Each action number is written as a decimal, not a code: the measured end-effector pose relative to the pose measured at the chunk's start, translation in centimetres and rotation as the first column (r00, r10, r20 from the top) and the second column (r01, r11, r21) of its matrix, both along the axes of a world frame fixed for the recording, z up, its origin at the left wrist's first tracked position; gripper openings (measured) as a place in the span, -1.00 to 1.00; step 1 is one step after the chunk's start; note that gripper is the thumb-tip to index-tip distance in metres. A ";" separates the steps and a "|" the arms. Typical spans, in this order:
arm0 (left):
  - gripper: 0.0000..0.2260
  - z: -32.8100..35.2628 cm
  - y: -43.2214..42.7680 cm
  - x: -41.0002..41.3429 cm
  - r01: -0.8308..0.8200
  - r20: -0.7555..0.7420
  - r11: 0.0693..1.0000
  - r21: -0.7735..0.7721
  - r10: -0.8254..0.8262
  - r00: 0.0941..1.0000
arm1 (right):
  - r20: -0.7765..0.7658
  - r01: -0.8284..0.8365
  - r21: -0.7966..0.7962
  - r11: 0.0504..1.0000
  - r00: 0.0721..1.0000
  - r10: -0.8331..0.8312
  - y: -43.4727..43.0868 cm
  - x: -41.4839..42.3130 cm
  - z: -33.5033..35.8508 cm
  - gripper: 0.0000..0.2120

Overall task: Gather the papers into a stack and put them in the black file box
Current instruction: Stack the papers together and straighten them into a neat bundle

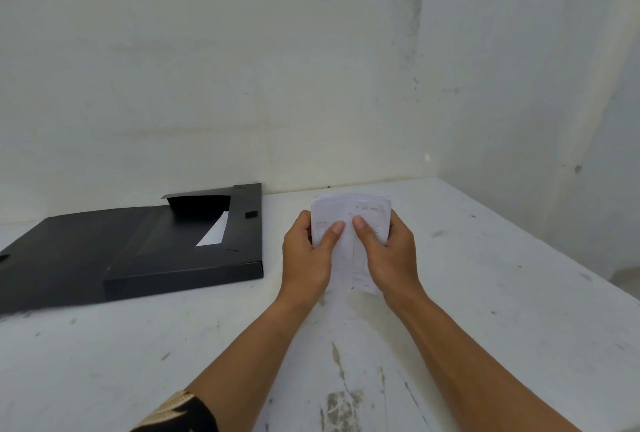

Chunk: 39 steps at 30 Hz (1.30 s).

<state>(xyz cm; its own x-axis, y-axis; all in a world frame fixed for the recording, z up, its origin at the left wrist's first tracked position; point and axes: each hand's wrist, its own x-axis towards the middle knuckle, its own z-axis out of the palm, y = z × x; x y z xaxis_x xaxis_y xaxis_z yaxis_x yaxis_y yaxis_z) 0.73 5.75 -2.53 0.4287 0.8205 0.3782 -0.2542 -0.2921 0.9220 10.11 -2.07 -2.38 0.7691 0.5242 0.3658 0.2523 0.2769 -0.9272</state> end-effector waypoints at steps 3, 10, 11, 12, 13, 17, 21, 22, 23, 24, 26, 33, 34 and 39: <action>-0.86 -0.1 0.5 -0.2 0.051 -0.047 0.999 -0.006 -0.051 0.998 | -0.001 0.028 -0.009 1.000 1.000 -0.028 0.0 0.3 -0.2 -0.83; -0.85 0.1 -0.2 0.0 0.056 -0.007 0.998 0.019 -0.056 0.998 | 0.044 0.046 -0.033 0.998 0.998 -0.044 0.1 0.2 -0.3 -0.82; -0.84 0.2 -0.2 0.1 0.059 0.009 0.998 0.018 -0.059 0.998 | 0.060 0.042 -0.043 0.998 0.997 -0.039 0.1 0.2 -0.4 -0.82; -0.81 0.3 -0.2 0.1 0.071 0.010 0.997 0.011 -0.071 0.997 | 0.065 0.037 -0.053 0.998 0.997 -0.033 0.1 0.1 -0.4 -0.83; -0.78 0.4 -0.2 0.0 0.090 0.001 0.996 -0.003 -0.090 0.996 | 0.065 0.035 -0.062 0.998 0.997 -0.031 0.2 0.1 -0.6 -0.85; -0.71 -0.3 -0.5 -0.1 0.123 -0.040 0.992 -0.040 -0.124 0.991 | 0.060 0.050 -0.060 0.997 0.997 -0.047 -0.1 0.0 -0.7 -0.87; -0.75 -0.7 -0.3 -0.1 0.110 -0.061 0.994 -0.025 -0.111 0.992 | 0.055 0.076 -0.066 0.995 0.996 -0.073 -0.4 0.1 -0.6 -0.81; -0.77 -0.8 -0.3 -0.1 0.115 -0.073 0.993 -0.022 -0.116 0.991 | 0.052 0.072 -0.072 0.995 0.996 -0.068 -0.4 0.1 -0.7 -0.80; -0.80 -0.9 -0.4 -0.1 0.118 -0.088 0.993 -0.021 -0.119 0.989 | 0.045 0.059 -0.079 0.995 0.997 -0.055 -0.4 0.0 -0.8 -0.80; -0.82 -1.0 -0.5 -0.1 0.113 -0.107 0.993 -0.017 -0.114 0.988 | 0.037 0.038 -0.092 0.995 0.999 -0.035 -0.3 -0.1 -1.0 -0.81; -0.85 -1.3 -0.6 0.1 0.076 -0.146 0.997 0.004 -0.075 0.986 | 0.032 0.001 -0.137 0.991 0.999 0.003 -0.3 -0.3 -1.3 -0.80; -0.94 -1.0 -0.6 -0.2 -0.074 -0.106 0.997 0.031 0.077 0.991 | 0.081 0.038 -0.149 0.988 0.996 -0.027 -0.5 0.1 -1.5 -0.89; -0.92 -0.9 -0.6 -0.3 -0.063 -0.093 0.997 0.036 0.066 0.993 | 0.078 0.041 -0.135 0.990 0.996 -0.031 -0.5 0.1 -1.5 -0.89; -0.83 -1.3 -1.0 -0.2 0.019 -0.160 0.998 0.053 -0.010 0.987 | 0.030 -0.045 -0.164 0.985 0.998 0.051 -0.2 -0.6 -1.6 -0.85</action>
<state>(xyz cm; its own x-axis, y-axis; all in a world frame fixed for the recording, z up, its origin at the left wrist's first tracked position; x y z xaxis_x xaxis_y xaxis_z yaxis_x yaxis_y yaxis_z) 0.54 4.73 -3.81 0.4988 0.7938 0.3480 -0.1098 -0.3404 0.9338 9.50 -2.32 -3.95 0.7300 0.6150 0.2981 0.2747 0.1354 -0.9519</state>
